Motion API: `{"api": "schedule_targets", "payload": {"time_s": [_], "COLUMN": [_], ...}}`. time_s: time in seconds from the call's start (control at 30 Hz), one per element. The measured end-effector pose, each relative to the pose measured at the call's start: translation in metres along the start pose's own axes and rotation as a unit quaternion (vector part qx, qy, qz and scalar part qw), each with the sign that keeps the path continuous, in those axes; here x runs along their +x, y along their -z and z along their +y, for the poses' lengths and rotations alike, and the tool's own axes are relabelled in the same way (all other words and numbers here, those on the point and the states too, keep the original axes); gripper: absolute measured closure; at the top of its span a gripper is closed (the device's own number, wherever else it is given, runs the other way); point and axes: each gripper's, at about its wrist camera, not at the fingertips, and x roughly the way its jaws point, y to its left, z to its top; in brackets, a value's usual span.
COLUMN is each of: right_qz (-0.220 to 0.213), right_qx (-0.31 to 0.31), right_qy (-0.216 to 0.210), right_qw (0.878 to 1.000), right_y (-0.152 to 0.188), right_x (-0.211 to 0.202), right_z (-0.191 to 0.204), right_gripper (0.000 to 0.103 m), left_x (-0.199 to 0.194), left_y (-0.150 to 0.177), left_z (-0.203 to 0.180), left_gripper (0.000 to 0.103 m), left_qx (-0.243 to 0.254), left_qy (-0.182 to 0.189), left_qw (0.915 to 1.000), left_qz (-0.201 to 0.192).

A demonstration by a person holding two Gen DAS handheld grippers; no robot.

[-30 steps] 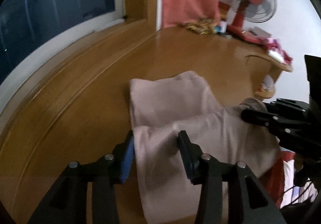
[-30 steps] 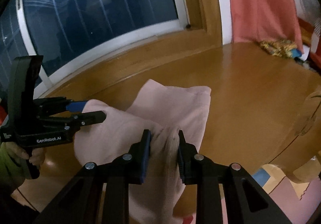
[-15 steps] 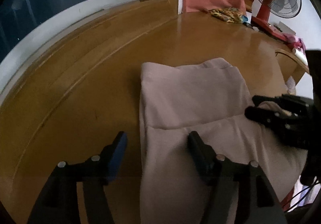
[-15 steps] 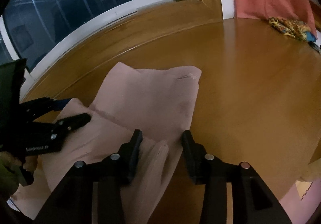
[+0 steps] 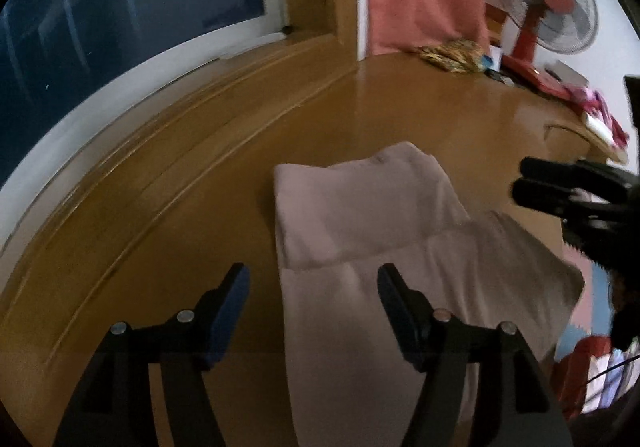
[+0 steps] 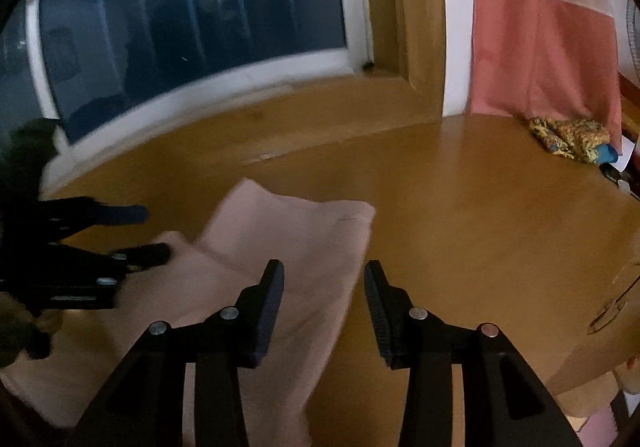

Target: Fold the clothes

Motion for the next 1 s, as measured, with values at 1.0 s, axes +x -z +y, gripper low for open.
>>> {"api": "schedule_targets", "payload": {"time_s": [1.0], "right_qz": [0.079], "right_qx": [0.170], "right_qy": [0.043], "right_qw": [0.981], "right_y": [0.094], "right_x": [-0.019], "right_z": [0.009], "right_gripper": [0.094], "left_x": [0.001], "left_y": [0.065], "left_z": [0.036], "left_gripper": [0.059], "left_qx": [-0.130], "left_qy": [0.133], "left_qw": [0.9810], "left_qz": [0.054]}}
